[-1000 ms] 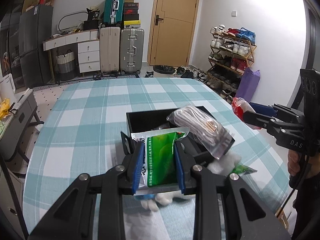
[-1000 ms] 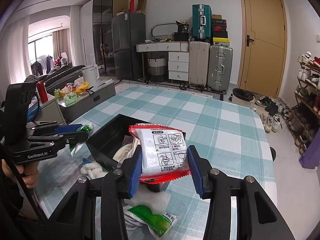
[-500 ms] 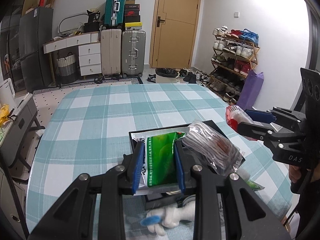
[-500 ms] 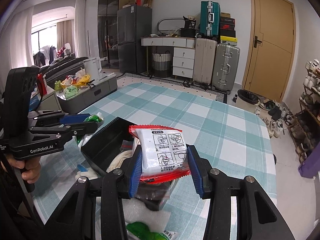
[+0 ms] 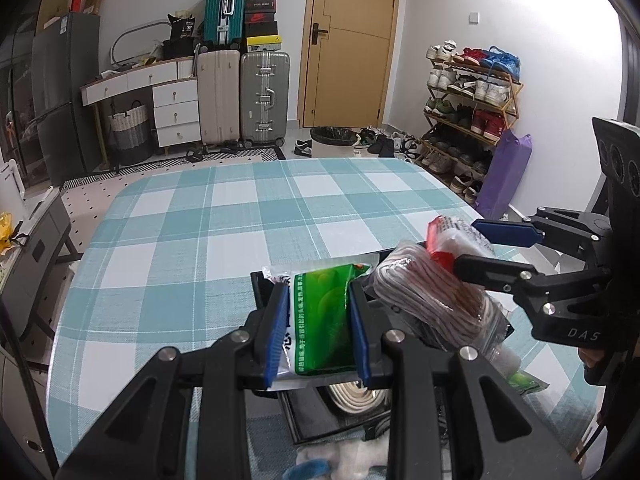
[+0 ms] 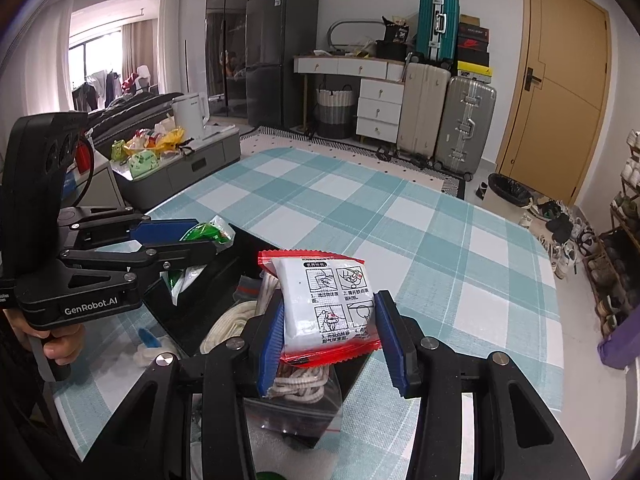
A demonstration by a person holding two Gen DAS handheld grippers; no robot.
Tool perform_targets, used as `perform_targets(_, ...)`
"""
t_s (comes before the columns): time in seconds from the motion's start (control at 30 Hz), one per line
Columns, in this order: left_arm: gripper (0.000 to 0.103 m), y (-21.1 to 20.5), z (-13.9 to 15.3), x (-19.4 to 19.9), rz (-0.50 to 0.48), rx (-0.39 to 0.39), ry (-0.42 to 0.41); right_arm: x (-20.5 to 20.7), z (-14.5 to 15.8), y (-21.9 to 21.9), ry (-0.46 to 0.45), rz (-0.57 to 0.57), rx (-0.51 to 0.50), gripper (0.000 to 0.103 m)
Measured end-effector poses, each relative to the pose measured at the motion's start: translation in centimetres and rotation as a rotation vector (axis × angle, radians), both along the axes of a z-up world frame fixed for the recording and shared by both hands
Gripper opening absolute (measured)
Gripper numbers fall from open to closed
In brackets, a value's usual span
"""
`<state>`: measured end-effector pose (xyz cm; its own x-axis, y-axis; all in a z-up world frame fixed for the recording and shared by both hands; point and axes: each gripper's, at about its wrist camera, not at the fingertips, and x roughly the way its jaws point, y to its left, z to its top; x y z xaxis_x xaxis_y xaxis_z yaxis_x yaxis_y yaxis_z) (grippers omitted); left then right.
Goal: Organize soft objects
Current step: 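Carry both packets up and over the black box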
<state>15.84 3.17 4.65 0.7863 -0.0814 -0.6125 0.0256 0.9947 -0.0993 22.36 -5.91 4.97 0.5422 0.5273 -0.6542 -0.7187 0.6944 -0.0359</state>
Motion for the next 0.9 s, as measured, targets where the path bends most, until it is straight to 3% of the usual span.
perform_targets(0.9, 0.028, -1.1, -0.6, 0.6, -0.031, 0.026, 0.007, 0.2, -4.3, 3.1, 0.097, 0.094, -0.075, 0.044)
